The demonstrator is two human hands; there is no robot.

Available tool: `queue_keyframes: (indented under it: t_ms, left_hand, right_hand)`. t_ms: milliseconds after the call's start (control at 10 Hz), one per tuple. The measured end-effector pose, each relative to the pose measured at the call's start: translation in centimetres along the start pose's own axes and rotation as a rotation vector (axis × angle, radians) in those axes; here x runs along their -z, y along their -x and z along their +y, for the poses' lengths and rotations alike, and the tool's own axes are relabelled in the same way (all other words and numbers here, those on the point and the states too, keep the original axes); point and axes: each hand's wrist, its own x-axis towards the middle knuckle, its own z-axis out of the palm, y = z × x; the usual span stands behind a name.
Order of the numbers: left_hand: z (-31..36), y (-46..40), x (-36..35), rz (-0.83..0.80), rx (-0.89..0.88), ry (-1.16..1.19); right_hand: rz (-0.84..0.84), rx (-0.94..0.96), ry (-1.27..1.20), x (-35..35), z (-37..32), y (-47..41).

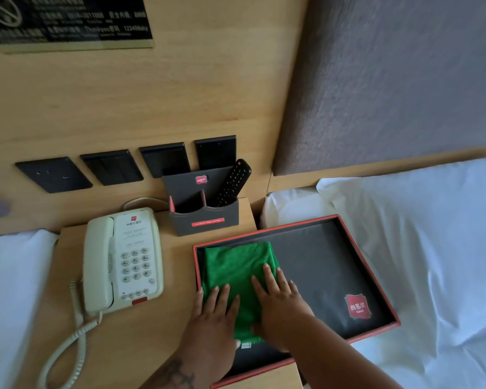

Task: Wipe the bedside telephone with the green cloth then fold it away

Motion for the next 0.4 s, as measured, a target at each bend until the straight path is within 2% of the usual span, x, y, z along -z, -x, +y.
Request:
queue_keyframes:
  t_ms: [200,400]
  left_hand:
    - [-0.2,0.2,2.1,0.014,0.023,0.157]
    - [-1.1,1.5,6.7,0.188,-0.007,0.246]
  right_hand:
    - [0.071,-0.003,-0.049,1.5,-0.2,0.6]
    - [0.262,0.027,-0.160,5.7,-1.0,2.1]
